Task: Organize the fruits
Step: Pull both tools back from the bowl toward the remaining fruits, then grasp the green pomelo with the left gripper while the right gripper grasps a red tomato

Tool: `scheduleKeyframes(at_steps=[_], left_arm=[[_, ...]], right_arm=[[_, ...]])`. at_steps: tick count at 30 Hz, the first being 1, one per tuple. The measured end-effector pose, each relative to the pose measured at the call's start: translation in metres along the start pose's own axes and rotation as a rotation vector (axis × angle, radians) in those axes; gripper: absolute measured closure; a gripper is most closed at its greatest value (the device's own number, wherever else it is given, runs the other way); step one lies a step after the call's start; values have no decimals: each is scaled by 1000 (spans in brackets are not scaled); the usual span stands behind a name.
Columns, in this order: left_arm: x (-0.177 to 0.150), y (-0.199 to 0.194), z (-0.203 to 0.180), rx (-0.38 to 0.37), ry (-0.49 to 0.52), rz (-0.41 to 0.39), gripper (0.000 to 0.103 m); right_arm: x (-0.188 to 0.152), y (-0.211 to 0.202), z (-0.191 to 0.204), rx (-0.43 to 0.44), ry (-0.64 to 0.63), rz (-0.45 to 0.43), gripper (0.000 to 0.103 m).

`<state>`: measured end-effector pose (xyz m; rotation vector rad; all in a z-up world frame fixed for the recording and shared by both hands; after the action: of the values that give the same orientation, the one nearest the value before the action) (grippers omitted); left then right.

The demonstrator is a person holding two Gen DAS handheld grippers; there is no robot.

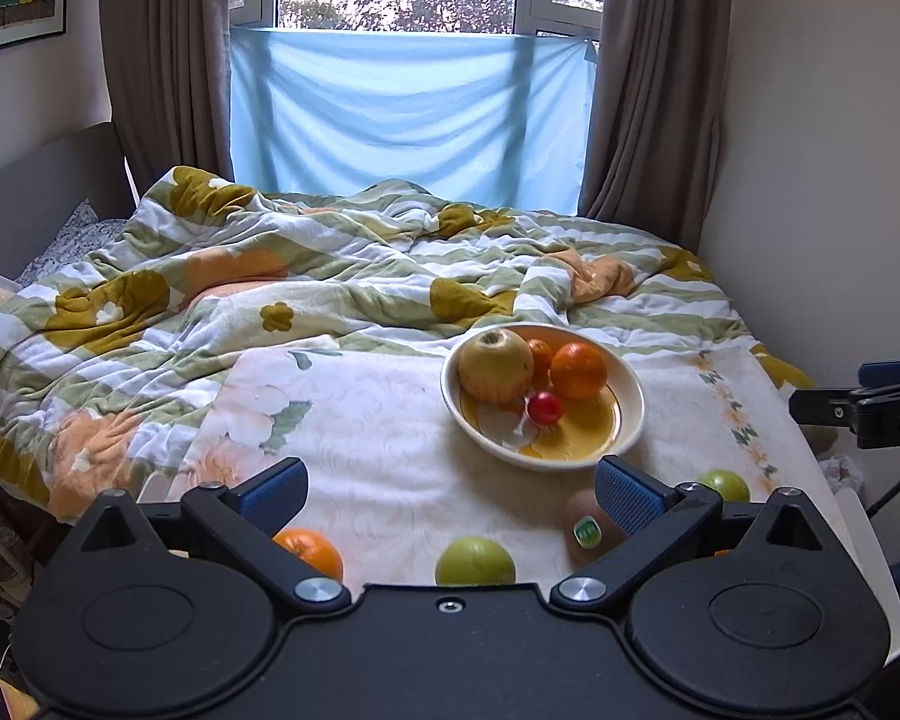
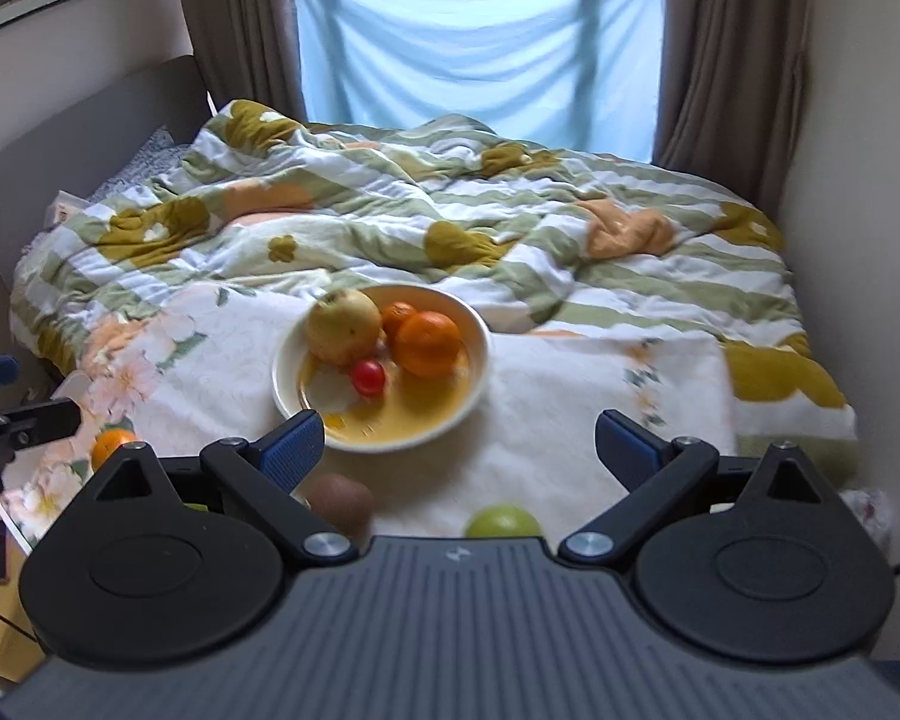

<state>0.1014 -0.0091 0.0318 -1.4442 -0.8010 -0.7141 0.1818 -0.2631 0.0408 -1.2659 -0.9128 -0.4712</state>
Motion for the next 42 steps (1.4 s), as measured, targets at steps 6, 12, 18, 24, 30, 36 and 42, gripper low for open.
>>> scheduleKeyframes(at_steps=[6, 12, 18, 24, 30, 36, 42], left_arm=[[-22, 1, -2, 3, 12, 17, 0], [-40, 15, -3, -2, 32, 39, 0], [-54, 37, -6, -30, 69, 60, 1], [-71, 67, -9, -59, 117, 98, 9], [-82, 95, -13, -69, 159, 125, 14], [-85, 112, -13, -68, 163, 145, 25], [-87, 115, -13, -79, 165, 157, 43]], right_arm=[[-29, -14, -8, -7, 16, 11, 0], [-63, -12, -11, -34, 44, 45, 0], [-99, 0, -6, -57, 69, 75, 0], [-128, 14, -4, -87, 98, 96, 0], [-148, 32, -4, -100, 120, 131, 0], [-157, 42, 1, -107, 121, 147, 1], [-158, 48, 3, -107, 112, 156, 10]])
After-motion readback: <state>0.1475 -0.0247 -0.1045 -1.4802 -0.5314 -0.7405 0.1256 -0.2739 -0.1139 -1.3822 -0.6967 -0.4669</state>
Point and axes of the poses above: each gripper's, at about its wrist camera, not at the fingertips, and y roughly the way its jaws point, z to its left, x to its top, the point moved 1 cm from there along y, roughly the way its jaws point, and after that the axes turned 4 degrees about -z, right-handed, at the moved point
